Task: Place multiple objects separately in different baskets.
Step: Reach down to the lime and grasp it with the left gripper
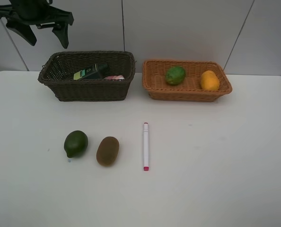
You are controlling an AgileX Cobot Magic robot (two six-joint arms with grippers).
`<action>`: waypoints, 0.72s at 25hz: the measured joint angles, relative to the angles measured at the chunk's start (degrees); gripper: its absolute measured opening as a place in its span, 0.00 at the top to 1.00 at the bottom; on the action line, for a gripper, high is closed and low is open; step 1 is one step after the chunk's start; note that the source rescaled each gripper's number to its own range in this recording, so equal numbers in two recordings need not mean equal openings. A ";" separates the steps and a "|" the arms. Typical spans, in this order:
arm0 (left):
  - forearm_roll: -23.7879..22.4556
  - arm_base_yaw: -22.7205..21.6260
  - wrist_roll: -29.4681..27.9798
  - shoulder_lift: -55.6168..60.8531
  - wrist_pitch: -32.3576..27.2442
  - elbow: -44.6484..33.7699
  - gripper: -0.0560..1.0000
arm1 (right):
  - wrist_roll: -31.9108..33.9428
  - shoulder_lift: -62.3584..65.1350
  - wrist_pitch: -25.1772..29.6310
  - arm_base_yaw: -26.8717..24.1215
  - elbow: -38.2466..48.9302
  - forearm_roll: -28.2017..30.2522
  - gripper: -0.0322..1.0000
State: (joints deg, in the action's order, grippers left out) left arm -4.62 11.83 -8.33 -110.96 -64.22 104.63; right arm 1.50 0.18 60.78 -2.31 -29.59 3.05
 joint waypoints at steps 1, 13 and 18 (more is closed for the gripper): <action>0.48 0.06 0.32 1.22 -1.36 0.00 0.04 | 0.00 0.00 0.00 0.00 0.00 0.00 0.02; 2.47 9.98 4.05 10.70 -4.51 -1.53 0.04 | 0.00 0.00 0.00 0.00 0.00 0.00 0.02; 2.73 14.39 0.76 13.22 -4.46 -6.33 0.04 | 0.00 0.00 0.00 0.00 0.00 0.00 0.02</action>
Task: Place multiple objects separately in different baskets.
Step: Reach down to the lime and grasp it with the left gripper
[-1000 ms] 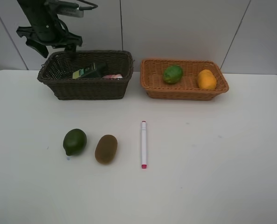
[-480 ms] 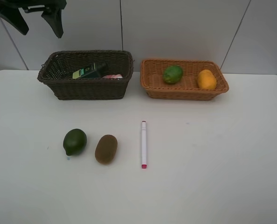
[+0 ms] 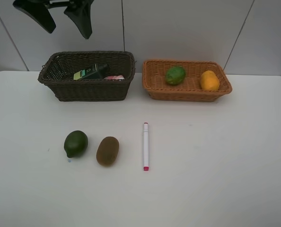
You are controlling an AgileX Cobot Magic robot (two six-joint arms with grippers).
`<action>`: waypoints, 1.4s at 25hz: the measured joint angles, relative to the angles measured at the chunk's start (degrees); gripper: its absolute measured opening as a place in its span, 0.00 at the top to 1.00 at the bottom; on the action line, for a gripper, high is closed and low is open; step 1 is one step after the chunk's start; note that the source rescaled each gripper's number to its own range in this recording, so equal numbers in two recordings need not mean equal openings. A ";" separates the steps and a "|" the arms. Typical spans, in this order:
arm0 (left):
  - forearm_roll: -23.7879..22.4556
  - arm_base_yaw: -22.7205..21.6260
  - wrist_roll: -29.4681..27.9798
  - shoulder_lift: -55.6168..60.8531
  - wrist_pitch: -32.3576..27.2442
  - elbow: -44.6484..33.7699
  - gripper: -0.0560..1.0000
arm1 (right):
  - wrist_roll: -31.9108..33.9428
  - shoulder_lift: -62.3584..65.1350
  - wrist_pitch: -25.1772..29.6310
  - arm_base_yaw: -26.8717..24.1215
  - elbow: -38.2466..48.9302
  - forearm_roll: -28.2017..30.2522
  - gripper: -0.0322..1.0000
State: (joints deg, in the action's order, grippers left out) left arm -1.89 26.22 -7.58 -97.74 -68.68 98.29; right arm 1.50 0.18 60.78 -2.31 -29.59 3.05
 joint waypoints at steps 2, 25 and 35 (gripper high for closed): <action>0.06 1.16 -1.37 0.86 0.00 -2.52 0.04 | 0.00 0.00 0.00 0.00 0.00 0.00 0.02; 3.68 2.81 -5.24 2.78 12.81 -35.14 0.04 | 0.00 0.00 0.00 0.00 0.00 0.00 0.02; 4.63 2.81 -7.12 2.78 24.17 -44.66 0.04 | 0.00 0.00 0.00 0.00 0.00 0.00 0.02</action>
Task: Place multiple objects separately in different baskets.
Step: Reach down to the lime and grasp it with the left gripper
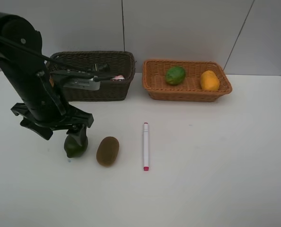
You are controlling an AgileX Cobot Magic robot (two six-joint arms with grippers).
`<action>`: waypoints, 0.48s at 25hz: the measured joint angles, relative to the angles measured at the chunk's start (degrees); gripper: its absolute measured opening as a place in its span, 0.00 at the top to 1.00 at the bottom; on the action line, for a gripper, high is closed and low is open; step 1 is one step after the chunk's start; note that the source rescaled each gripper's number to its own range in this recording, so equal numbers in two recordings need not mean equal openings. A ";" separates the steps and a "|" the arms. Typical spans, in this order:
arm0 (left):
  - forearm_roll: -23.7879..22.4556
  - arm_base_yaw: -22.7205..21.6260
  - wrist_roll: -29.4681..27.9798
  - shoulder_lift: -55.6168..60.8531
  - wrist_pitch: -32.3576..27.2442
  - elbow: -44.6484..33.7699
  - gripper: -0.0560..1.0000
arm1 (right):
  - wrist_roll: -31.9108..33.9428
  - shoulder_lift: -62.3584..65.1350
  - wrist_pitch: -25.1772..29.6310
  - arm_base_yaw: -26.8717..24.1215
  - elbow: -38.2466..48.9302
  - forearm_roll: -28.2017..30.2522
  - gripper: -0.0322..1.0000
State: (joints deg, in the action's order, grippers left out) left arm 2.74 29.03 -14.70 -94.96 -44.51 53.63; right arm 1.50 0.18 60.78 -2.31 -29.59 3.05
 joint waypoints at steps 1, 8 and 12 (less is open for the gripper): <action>0.00 0.00 0.00 0.00 1.03 -0.63 0.04 | 0.00 0.00 0.00 0.00 0.00 0.00 0.02; -1.49 0.00 -1.75 -0.22 3.82 -2.31 0.04 | 0.00 0.00 0.00 0.00 0.00 0.00 0.02; -1.55 0.00 -1.81 -3.50 5.16 -2.31 0.04 | 0.00 0.00 0.00 0.00 0.00 0.00 0.02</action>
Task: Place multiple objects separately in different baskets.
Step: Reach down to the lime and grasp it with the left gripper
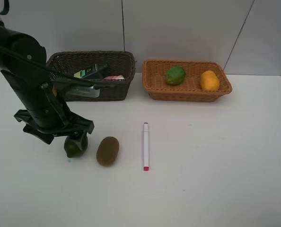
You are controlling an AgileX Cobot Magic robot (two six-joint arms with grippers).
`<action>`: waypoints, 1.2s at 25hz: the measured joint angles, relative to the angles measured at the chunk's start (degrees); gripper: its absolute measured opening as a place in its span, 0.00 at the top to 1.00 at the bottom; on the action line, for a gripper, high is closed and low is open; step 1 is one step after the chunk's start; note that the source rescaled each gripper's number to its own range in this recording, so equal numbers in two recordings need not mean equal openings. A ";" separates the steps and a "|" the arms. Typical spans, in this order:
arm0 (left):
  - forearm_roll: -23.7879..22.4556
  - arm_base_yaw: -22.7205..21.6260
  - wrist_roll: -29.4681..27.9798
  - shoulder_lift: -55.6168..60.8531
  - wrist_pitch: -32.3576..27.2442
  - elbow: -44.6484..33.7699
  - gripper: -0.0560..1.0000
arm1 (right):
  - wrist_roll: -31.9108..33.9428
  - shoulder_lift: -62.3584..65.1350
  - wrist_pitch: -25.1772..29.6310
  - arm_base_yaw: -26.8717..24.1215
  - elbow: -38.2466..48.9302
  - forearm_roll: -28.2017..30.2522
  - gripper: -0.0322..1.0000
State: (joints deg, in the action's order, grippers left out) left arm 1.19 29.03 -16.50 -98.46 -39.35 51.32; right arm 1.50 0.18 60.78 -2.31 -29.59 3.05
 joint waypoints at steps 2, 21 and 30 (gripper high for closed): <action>-0.12 0.00 0.00 -2.08 1.08 0.00 0.04 | 0.00 0.00 0.00 0.00 0.00 0.00 0.02; -1.19 -1.30 0.11 -6.44 7.40 0.00 0.04 | 0.00 0.00 0.00 0.00 0.00 0.00 0.02; -1.19 -1.30 0.96 -9.24 10.23 0.05 0.04 | 0.00 0.00 0.00 0.00 0.00 0.00 0.02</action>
State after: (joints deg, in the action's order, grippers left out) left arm 0.00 27.74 -15.54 -107.69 -29.12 51.37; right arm 1.50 0.18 60.78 -2.31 -29.59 3.05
